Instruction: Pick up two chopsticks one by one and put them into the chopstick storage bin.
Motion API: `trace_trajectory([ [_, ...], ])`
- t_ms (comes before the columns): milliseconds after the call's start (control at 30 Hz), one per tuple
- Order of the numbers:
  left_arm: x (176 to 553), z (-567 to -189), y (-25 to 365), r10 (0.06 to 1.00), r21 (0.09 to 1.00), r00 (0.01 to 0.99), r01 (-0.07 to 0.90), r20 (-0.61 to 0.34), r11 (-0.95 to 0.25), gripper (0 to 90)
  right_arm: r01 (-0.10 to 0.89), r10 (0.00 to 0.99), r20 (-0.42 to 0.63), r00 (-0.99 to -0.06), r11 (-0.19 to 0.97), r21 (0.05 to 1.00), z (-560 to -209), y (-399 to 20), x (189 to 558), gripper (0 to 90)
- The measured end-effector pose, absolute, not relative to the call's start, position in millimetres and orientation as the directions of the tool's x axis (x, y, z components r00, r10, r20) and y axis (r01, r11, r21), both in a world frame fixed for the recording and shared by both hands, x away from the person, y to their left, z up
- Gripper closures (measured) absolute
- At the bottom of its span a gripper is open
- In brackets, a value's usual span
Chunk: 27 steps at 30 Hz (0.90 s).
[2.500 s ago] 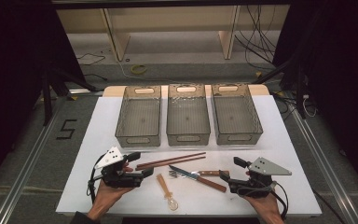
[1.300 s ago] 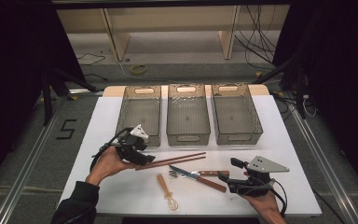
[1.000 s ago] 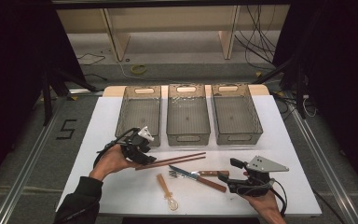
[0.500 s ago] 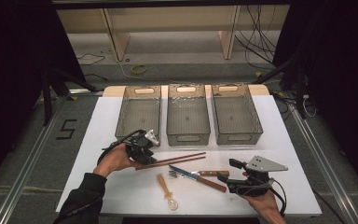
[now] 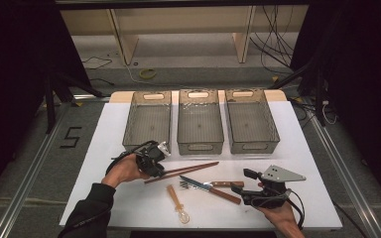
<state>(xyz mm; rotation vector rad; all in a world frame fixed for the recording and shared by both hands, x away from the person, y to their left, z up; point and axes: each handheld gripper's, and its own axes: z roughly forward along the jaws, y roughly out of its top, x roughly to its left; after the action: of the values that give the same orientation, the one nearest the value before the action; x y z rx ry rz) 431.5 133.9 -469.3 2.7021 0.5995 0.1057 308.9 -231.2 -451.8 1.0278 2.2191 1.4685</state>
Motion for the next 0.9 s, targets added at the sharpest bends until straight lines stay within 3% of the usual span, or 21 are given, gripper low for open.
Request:
trace_trajectory([
  [500,425.6,-468.1,128.0,0.363,0.342,0.931,0.332,0.031,-0.879,82.4,0.409,0.694,0.140,-0.707,0.239,0.881,-452.2,-230.5,309.5,30.2],
  [900,421.0,-467.7,123.4,0.308,0.324,0.947,0.265,0.087,-0.908,83.4,0.414,0.696,0.144,-0.703,0.237,0.879,-452.2,-230.8,310.0,30.6],
])
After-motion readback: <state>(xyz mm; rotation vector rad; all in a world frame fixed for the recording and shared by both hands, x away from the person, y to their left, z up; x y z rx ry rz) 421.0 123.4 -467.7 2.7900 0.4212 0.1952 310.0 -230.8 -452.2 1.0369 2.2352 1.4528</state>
